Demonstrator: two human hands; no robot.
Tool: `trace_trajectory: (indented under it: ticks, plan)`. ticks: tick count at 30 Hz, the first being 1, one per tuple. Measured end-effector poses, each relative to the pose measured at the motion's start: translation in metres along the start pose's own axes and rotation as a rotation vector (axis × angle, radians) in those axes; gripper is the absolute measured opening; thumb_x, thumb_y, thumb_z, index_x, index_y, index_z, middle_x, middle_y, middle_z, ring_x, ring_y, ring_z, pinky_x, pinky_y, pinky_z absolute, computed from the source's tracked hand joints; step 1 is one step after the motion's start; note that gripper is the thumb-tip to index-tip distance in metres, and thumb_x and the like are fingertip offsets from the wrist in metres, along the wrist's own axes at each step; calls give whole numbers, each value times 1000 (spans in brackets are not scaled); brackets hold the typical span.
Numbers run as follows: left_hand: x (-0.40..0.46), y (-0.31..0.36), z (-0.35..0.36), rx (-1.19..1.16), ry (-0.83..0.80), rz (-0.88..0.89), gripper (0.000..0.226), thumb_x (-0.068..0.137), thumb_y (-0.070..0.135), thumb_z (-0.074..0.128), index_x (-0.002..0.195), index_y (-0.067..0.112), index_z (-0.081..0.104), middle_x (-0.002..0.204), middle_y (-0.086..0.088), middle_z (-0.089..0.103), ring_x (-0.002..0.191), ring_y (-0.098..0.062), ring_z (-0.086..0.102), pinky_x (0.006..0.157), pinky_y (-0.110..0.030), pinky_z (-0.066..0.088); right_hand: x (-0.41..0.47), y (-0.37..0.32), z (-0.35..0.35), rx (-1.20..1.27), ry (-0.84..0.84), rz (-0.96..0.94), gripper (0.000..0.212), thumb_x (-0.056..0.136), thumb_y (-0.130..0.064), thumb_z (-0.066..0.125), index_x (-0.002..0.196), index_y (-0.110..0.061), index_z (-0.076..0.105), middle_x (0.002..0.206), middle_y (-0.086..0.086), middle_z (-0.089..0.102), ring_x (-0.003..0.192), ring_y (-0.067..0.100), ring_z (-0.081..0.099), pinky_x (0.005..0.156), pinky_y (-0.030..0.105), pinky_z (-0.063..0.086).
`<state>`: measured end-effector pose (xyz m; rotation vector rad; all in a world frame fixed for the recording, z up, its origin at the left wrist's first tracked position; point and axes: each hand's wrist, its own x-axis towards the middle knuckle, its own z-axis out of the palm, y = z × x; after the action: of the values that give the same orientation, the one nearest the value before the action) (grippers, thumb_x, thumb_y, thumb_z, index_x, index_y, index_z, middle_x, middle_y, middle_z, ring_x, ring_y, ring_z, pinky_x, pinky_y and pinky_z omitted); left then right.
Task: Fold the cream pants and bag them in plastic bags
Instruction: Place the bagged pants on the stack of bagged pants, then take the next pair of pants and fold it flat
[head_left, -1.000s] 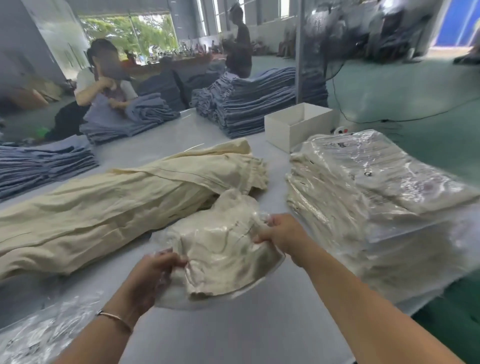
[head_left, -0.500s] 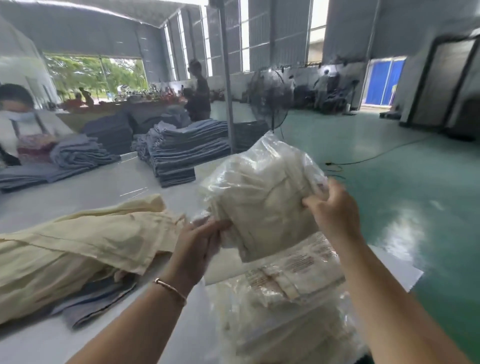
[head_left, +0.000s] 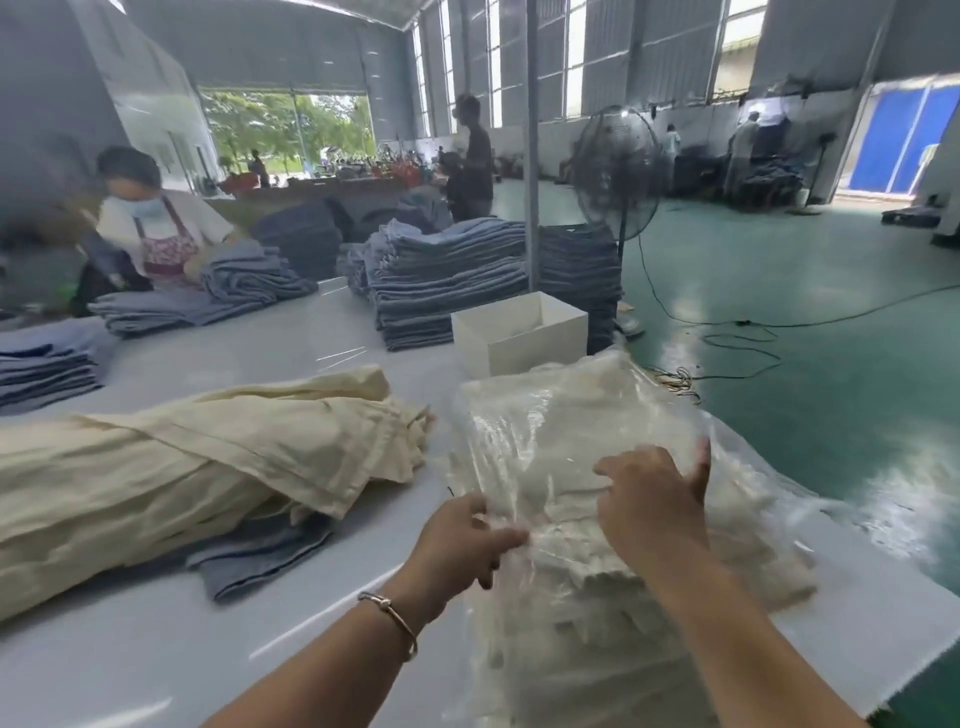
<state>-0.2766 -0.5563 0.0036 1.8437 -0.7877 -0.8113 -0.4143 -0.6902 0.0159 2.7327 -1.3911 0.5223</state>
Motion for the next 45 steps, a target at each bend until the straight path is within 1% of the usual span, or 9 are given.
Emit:
trace_trajectory:
  ticks: [3,6,14,20,30,34,37,40,45]
  plan:
    - [-21,-23,-33,61,3,37,8,83,20,70,83,12,68,53,0,58,40,-13,50,41,-15,35,-15,-57,8,258,80,-171,30,81,-14,55,103,-26,70,101,-6,69,106,20,58,110,47,19]
    - [-50,-67,-83,140,89,5,7,85,19,64,83,16,70,66,2,65,51,-9,59,48,-15,41,-42,-125,18,530,42,-367,26,75,-3,62,95,-15,74,94,-2,72,91,22,63,82,34,47]
    - [-176,-227,-270,233,508,-323,14,86,23,62,78,26,72,78,12,67,70,2,57,59,-9,41,-151,-330,88,542,-395,-839,34,89,-22,48,118,-34,60,121,-22,54,118,1,46,92,15,36]
    - [-279,-334,-399,461,679,-546,14,81,21,58,82,36,59,106,9,61,106,-12,53,85,-21,42,-226,-479,133,432,-717,-1000,35,89,-24,47,121,-36,56,128,-19,47,125,3,40,94,18,37]
    - [-233,-382,-538,190,593,-536,13,85,19,62,80,30,64,73,9,67,64,-3,64,61,-22,53,-148,-667,161,298,-446,-853,42,90,-22,49,132,-22,50,132,-6,53,124,20,44,96,32,39]
    - [-157,-356,-608,269,698,-364,5,84,21,63,87,23,66,89,2,69,85,-19,63,78,-31,52,-103,-710,179,215,-299,-798,51,89,-19,48,139,-20,39,144,3,40,127,25,38,96,36,39]
    - [-109,-346,-646,320,719,-335,6,84,23,60,86,21,66,87,3,67,87,-18,62,80,-30,51,-61,-731,192,81,-255,-681,64,92,-25,45,149,-28,16,158,4,13,143,26,14,112,46,19]
    - [-82,-353,-667,101,774,-359,13,85,25,59,77,15,63,69,0,71,68,-20,70,69,-33,56,-25,-740,206,38,-186,-633,42,94,-25,45,134,-39,43,154,0,23,143,22,14,112,54,0]
    - [-68,-382,-671,-178,837,-310,24,93,28,54,75,13,59,59,-3,70,54,-21,69,42,-19,42,8,-749,214,226,-64,-715,18,88,-23,55,97,-33,68,128,-6,57,126,19,42,110,42,9]
